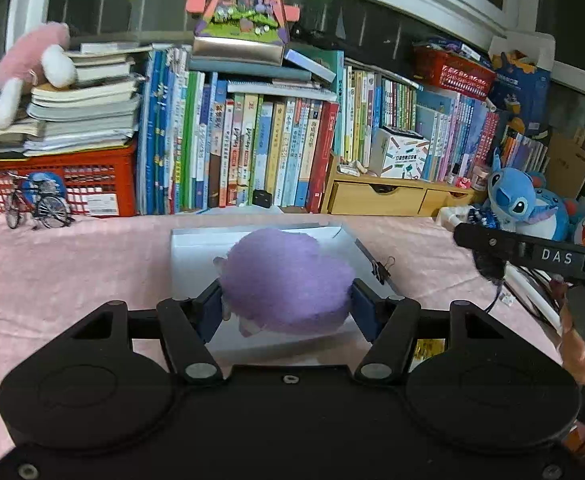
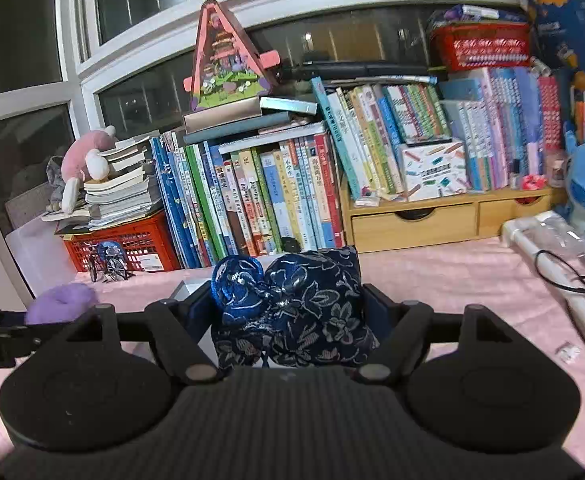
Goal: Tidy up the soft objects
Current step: 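Carry the purple plush in the left tool while the right tool carries the pouch to the white tray, then open the right tool to drop the pouch in the tray while the left tool releases the plush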
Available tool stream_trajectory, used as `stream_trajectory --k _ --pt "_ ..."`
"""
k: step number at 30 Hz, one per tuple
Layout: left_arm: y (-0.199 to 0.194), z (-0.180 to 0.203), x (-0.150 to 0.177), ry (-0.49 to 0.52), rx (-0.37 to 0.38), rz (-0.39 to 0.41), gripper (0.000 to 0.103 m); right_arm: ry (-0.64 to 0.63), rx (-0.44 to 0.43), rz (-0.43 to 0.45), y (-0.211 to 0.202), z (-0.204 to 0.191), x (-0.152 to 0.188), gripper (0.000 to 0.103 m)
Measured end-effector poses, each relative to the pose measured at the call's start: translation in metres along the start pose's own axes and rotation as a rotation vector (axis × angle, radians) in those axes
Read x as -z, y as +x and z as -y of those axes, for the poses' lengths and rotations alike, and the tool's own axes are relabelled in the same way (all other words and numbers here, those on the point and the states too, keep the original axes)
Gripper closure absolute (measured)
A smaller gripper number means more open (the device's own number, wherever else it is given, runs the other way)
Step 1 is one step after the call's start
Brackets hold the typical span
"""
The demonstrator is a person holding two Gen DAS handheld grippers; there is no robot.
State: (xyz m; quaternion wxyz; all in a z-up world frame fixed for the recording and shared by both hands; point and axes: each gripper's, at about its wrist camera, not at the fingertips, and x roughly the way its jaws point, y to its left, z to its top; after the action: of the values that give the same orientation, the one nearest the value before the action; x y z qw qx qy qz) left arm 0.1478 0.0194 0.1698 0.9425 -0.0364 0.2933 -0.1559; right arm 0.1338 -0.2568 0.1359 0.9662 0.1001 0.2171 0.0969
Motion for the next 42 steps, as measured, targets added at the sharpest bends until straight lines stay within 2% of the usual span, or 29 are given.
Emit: stream_trajectory --k 5,8,12,16,22,29,35,38,42 --pt "0.044 -0.003 -0.023 -0.048 0.030 -0.078 0.041 0.047 -0.053 -0.072 0.039 -0.001 -0.012 0.026" --pt "0.078 -0.006 -0.031 -0.064 0.019 -0.147 0.041 0.064 -0.073 -0.120 0.065 -0.001 -0.014 0.025" --pt "0.126 -0.013 -0.026 -0.096 0.010 -0.269 0.041 0.117 -0.095 -0.219 0.101 0.005 -0.009 0.025" --pt "0.168 -0.026 -0.020 -0.182 0.021 -0.371 0.041 0.161 -0.079 -0.308 0.135 0.014 0.002 0.025" --pt "0.209 -0.036 -0.015 -0.217 0.014 -0.426 0.041 0.244 -0.066 -0.408 0.174 0.036 0.017 0.025" --pt "0.227 -0.035 -0.011 -0.229 0.028 -0.476 0.041 0.218 -0.044 -0.434 0.186 0.036 0.027 0.025" --pt "0.231 -0.041 -0.023 -0.268 0.032 -0.452 0.041 0.282 -0.134 -0.323 0.182 0.038 0.007 0.024" --pt "0.235 -0.045 -0.025 -0.284 0.024 -0.457 0.041 0.283 -0.134 -0.301 0.184 0.037 0.000 0.023" --pt "0.244 -0.044 -0.018 -0.277 0.017 -0.494 0.041 0.239 -0.071 -0.376 0.196 0.033 0.008 0.023"
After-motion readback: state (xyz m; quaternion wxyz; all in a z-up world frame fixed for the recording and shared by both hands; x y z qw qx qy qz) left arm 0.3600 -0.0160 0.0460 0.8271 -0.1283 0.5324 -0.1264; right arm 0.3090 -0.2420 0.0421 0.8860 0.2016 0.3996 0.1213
